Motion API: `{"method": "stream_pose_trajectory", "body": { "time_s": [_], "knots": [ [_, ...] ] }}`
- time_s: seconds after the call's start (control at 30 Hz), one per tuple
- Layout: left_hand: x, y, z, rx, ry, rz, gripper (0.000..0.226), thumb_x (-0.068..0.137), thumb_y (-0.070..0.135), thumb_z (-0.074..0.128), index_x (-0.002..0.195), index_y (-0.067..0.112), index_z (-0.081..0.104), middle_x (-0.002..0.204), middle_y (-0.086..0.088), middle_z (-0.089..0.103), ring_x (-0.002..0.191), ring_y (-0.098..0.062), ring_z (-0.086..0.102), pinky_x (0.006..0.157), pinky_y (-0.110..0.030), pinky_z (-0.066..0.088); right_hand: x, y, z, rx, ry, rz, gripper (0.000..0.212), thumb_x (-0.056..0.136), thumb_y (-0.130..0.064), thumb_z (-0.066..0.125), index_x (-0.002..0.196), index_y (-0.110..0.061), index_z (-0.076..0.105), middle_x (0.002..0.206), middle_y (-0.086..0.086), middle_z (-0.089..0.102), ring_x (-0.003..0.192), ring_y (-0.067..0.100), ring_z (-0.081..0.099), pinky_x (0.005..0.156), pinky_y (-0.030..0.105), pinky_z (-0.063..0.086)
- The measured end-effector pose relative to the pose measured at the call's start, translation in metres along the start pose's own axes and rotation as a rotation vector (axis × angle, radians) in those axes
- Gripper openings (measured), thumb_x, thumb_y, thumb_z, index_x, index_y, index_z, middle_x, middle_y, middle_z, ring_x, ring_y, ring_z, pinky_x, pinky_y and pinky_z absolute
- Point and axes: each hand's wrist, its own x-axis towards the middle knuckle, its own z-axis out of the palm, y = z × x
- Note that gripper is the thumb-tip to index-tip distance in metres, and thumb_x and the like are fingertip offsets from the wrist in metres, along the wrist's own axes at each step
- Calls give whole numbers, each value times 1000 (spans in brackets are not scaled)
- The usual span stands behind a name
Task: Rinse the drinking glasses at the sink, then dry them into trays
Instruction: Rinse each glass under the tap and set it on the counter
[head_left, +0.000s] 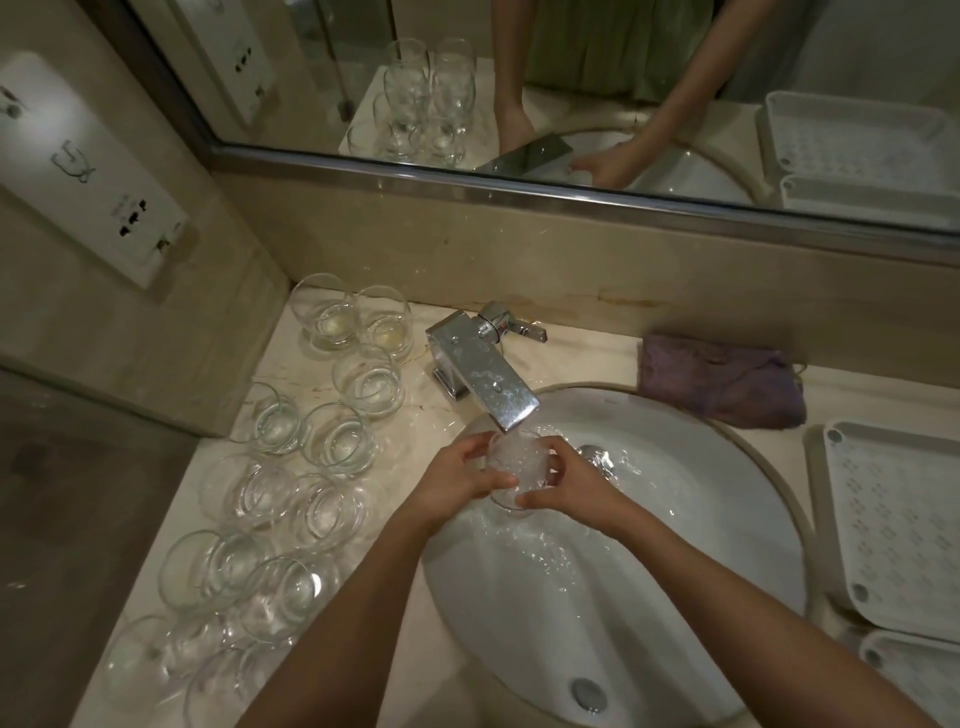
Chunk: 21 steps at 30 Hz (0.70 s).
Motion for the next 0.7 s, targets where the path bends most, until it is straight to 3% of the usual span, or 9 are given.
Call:
{"method": "stream_pose_trajectory", "body": {
  "time_s": [0.13, 0.27, 0.37, 0.47, 0.57, 0.7],
  "knots": [
    [-2, 1, 1, 7, -36, 29, 61, 69, -11, 76, 122, 15, 58, 107, 3, 67, 80, -7, 69, 74, -20, 54, -3, 13, 12, -10, 118, -68, 72, 64, -5, 86, 115, -34, 43, 109, -1, 60, 104, 17, 61, 88, 35, 54],
    [-7, -8, -11, -191, 21, -44, 52, 81, 6, 73, 130, 11, 57, 115, -11, 67, 95, -20, 67, 85, -35, 57, 3, -5, 10, -89, 83, -76, 66, 67, -24, 87, 117, -34, 47, 101, 2, 62, 87, 14, 61, 77, 30, 53],
    [-9, -9, -10, -217, 37, -56, 44, 87, 8, 66, 130, 11, 56, 110, -8, 67, 93, -19, 68, 83, -35, 58, 7, -16, 3, -139, 27, -66, 62, 68, -28, 86, 117, -29, 49, 91, 0, 61, 78, 12, 59, 70, 26, 49],
    [-8, -3, -3, -124, 40, 27, 57, 77, -5, 73, 127, 13, 53, 121, -4, 62, 96, -11, 67, 81, -25, 56, 7, -6, 3, -130, 46, -65, 76, 63, -17, 89, 121, -28, 41, 108, -2, 58, 98, 15, 61, 84, 34, 55],
    [-8, -1, 1, -45, -29, 62, 64, 72, -11, 74, 126, 14, 50, 130, -7, 56, 112, -17, 61, 86, -22, 53, 1, 7, 12, -111, 112, -79, 80, 61, -15, 90, 120, -28, 38, 114, -4, 56, 106, 18, 61, 87, 39, 56],
    [-11, -10, -11, -153, -68, 10, 60, 79, -15, 65, 131, 9, 48, 131, -9, 56, 98, -8, 67, 77, -21, 54, -3, -2, 15, -222, 93, -108, 74, 64, -22, 88, 118, -32, 38, 98, -14, 57, 90, 3, 59, 74, 21, 51]
  ]
}}
